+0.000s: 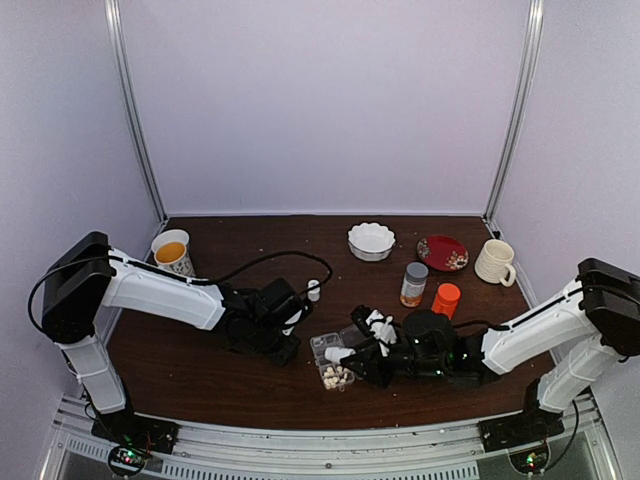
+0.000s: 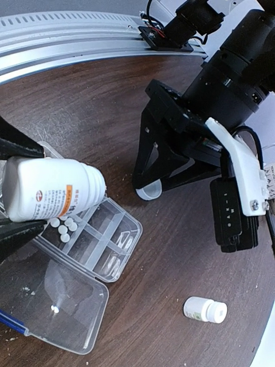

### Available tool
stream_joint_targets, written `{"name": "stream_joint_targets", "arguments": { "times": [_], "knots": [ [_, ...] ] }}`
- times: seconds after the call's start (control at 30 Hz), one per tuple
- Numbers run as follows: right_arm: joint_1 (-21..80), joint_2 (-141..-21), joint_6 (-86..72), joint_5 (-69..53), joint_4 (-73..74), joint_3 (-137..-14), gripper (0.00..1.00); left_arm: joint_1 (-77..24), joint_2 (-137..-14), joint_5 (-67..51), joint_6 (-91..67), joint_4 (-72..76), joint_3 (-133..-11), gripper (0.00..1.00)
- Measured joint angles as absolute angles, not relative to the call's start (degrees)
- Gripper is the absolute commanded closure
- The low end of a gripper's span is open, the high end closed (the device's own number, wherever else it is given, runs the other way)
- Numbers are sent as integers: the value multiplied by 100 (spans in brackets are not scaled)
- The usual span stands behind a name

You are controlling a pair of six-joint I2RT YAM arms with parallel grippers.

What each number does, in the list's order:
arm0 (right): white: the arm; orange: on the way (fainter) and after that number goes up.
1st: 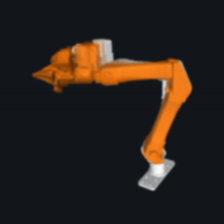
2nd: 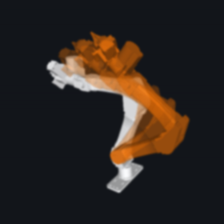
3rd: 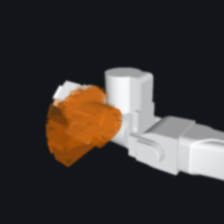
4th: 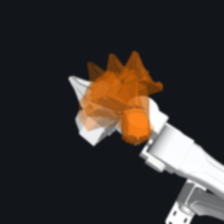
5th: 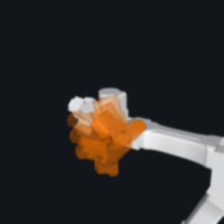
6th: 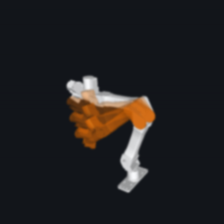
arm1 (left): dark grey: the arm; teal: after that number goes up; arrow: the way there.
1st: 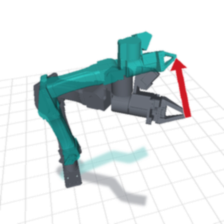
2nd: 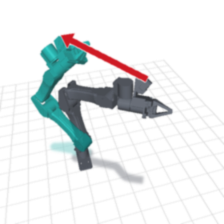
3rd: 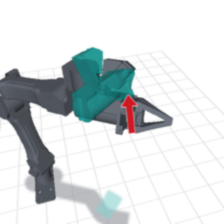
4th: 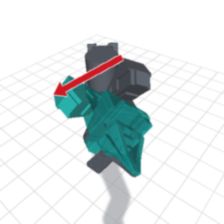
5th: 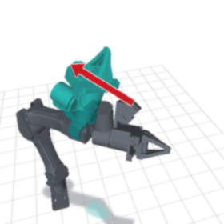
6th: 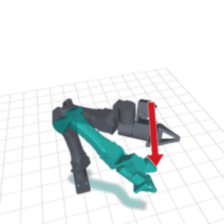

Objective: Sort the pills into containers
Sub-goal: Pour the pill into the compartment of the pill container.

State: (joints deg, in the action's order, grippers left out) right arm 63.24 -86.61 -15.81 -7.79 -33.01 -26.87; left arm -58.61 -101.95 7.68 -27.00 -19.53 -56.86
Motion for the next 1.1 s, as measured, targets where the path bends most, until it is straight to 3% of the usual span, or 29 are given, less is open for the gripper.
{"name": "stream_joint_targets", "arguments": {
  "times": [1.1],
  "knots": [
    [6324, -8844, -1490, -746, -2797, -3072, 96, -5872, -10195, 773, -2705, -1942, -5680, 67]
  ]
}}
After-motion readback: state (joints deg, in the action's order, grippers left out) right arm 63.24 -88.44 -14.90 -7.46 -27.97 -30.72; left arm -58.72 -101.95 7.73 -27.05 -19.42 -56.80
